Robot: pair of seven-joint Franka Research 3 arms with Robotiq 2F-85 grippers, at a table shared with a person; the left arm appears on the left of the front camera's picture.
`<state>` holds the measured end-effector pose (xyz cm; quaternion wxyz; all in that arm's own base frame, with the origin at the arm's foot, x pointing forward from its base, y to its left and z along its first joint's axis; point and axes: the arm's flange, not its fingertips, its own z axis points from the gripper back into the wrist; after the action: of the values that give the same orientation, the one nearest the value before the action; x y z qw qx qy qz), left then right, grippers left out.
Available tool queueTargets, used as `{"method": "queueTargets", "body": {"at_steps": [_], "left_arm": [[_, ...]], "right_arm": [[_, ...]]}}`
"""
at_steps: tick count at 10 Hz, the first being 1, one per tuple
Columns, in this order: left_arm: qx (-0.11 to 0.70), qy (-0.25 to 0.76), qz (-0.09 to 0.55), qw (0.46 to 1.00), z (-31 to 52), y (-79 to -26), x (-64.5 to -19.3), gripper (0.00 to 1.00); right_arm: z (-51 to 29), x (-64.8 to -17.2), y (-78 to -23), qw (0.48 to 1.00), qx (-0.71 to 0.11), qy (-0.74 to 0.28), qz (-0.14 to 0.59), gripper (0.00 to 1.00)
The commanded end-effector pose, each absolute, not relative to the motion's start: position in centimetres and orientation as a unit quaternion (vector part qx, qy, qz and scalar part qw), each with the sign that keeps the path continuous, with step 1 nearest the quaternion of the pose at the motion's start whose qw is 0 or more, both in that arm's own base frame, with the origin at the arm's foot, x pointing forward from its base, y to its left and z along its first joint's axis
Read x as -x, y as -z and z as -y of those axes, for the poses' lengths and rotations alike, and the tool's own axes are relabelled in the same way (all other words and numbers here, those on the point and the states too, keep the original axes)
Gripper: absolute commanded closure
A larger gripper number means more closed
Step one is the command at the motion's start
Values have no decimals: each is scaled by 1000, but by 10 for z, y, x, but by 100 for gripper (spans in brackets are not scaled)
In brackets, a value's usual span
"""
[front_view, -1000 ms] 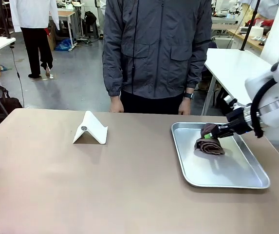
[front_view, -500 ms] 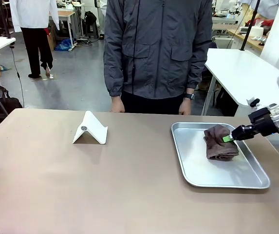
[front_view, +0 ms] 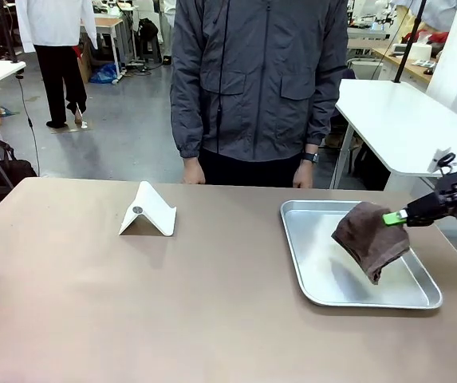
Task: Clean the surface of the table.
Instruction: Clean the area not pointed to by the person.
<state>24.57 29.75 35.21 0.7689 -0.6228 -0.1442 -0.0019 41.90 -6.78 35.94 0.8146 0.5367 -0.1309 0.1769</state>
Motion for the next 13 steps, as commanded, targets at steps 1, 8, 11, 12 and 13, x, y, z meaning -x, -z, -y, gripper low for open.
{"method": "queueTargets", "body": {"at_steps": [1,8,11,12,13], "left_arm": [[625,-6,144,768,-296,-356,-246,80],[625,-6,144,768,-296,-356,-246,80],[625,-6,144,768,-296,-356,-246,80],[625,-6,144,768,-296,-356,-246,80],[625,-6,144,768,-296,-356,-246,80]], "right_arm": [[78,-400,-378,776,-601,-144,127,94],[114,-371,-406,705,-690,-30,159,94],[120,-366,-403,698,-703,-72,112,94],[120,-366,-403,698,-703,-72,112,94],[120,-366,-403,698,-703,-72,112,94]]}}
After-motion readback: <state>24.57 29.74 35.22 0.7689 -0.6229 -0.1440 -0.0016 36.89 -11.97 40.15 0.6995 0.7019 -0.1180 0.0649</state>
